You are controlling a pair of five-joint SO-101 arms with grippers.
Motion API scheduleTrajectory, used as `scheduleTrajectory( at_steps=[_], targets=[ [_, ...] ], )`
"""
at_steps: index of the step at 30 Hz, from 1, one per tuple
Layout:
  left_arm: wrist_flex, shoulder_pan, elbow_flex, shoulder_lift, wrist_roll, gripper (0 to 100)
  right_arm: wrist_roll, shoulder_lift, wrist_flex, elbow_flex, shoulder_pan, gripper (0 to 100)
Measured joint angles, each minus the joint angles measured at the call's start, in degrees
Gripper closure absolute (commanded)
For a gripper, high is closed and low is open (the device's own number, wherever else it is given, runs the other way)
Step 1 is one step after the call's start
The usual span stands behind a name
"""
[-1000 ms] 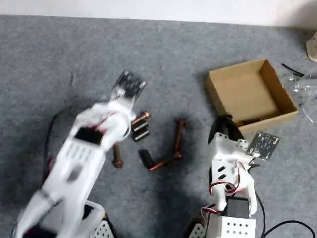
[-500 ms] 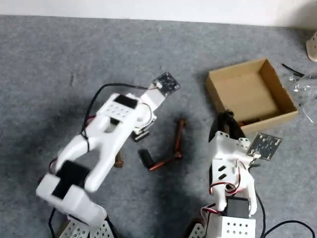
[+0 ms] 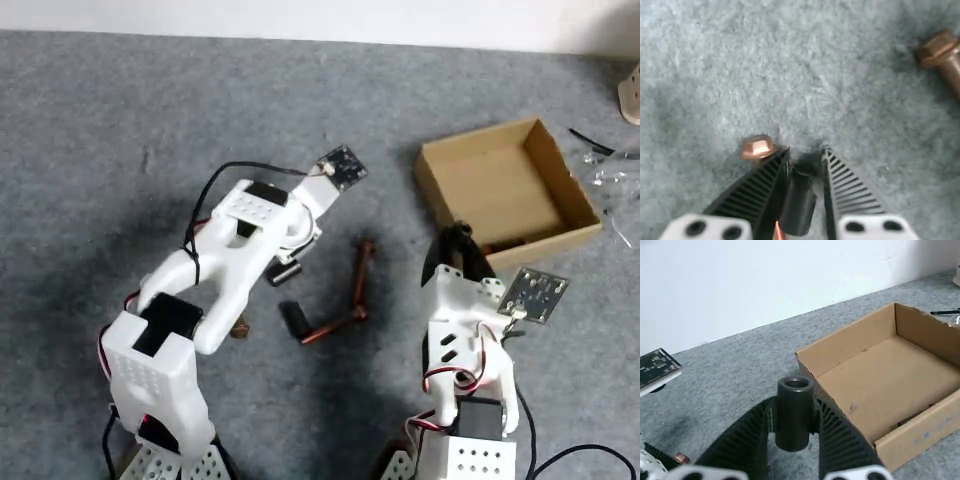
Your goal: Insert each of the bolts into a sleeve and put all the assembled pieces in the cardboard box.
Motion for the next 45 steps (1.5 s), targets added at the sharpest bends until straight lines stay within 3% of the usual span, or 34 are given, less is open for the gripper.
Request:
scheduleTrajectory(
  at_steps=[18,34,45],
  targets=[
    [-1.1,-3.9,6.1,-10.2,1.4,90,0.0,0.0,0.0,0.0,0.0,99.4],
    [-0.6,-4.2,-1.0,1.3,1.7,90,0.0,0.0,0.0,0.0,0.0,99.4],
    [2.1,-5.0,-2.1,1.4,7.3,90,0.0,0.0,0.0,0.0,0.0,99.4]
  ],
)
